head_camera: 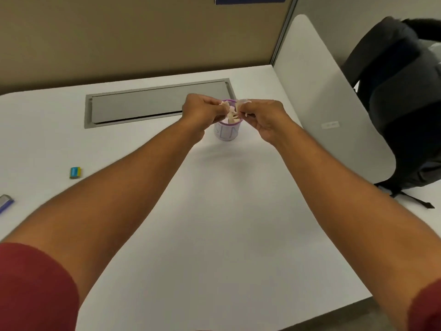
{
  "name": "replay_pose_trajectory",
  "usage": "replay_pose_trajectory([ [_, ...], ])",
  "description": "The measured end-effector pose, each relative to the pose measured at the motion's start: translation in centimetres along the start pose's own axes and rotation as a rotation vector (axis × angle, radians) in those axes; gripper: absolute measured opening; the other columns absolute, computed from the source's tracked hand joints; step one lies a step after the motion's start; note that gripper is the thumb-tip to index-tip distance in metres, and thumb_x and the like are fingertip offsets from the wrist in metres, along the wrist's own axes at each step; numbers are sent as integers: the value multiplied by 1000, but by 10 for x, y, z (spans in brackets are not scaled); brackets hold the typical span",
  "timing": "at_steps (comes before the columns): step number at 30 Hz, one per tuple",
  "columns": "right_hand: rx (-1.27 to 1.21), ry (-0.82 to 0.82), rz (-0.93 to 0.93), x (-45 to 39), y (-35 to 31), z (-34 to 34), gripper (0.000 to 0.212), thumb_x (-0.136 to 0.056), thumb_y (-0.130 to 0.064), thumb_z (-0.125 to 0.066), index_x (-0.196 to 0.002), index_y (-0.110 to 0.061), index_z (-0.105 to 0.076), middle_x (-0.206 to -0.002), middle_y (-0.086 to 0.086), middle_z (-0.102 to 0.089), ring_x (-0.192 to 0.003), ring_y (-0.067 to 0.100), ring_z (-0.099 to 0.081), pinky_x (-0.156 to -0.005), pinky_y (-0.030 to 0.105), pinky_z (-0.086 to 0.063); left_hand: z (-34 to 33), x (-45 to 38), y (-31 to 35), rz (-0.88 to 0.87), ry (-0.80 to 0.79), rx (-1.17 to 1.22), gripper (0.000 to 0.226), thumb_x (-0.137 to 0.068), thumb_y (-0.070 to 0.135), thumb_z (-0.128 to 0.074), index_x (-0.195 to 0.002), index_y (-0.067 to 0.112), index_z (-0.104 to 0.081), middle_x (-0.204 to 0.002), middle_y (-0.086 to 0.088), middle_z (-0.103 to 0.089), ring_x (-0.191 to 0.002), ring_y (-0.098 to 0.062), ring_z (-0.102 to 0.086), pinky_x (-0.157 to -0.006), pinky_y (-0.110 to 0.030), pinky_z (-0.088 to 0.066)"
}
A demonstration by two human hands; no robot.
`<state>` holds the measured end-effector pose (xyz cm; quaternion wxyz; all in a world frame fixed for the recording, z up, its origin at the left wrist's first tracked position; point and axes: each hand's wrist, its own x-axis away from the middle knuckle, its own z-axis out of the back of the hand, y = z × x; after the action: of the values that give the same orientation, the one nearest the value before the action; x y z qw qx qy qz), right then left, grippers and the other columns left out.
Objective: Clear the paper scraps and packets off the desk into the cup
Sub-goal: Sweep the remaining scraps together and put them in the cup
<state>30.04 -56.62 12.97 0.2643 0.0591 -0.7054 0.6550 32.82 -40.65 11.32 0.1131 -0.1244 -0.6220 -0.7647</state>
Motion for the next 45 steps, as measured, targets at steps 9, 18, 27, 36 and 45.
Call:
replay_pose_trajectory([
  [9, 266, 99, 107, -42, 2, 7, 21, -82, -8, -84, -102, -7, -79, -108, 6, -77, -96, 25, -76, -91, 37, -63, -28, -35, 22, -318, -73, -868, 36, -86, 29, -85, -116, 10, -80, -107, -10, -77, -96, -24, -71, -73, -29, -48],
  [18, 737, 58, 369, -49, 2, -7, 27, -86, -16, -82, -112, -10, -80, -110, 7, -77, -98, 21, -72, -86, 32, -62, -13, -31, 21, -414, 80, -782, 24, -92, 5, -75, -115, 9, -78, -108, -11, -79, -96, -22, -75, -90, -31, -60],
  [27, 1272, -185, 559, -46, -7, -25, 41, -83, -20, -85, -123, -14, -76, -123, 9, -73, -107, 27, -69, -86, 34, -59, 29, 37, -106, -250, 73, -851, 39, -101, 39, -62, -136, 23, -66, -155, -5, -55, -150, -28, -41, -121, -45, -34],
  [36, 1413, -167, 512, -51, -9, -41, 36, -84, -24, -84, -117, -12, -79, -124, 13, -70, -106, 32, -70, -88, 35, -56, 23, 83, -188, -61, -154, -1155, 99, -85, 94, -19, -162, 42, 16, -171, 3, 32, -156, -37, 31, -120, -70, 14],
  [45, 1498, -195, 378, -71, 15, -54, 53, -88, -20, -80, -137, -9, -62, -136, 14, -63, -122, 34, -63, -100, 40, -54, 23, 80, -199, -116, -128, -1174, 102, -84, 96, -17, -161, 41, 22, -169, 1, 36, -154, -39, 34, -117, -70, 19],
])
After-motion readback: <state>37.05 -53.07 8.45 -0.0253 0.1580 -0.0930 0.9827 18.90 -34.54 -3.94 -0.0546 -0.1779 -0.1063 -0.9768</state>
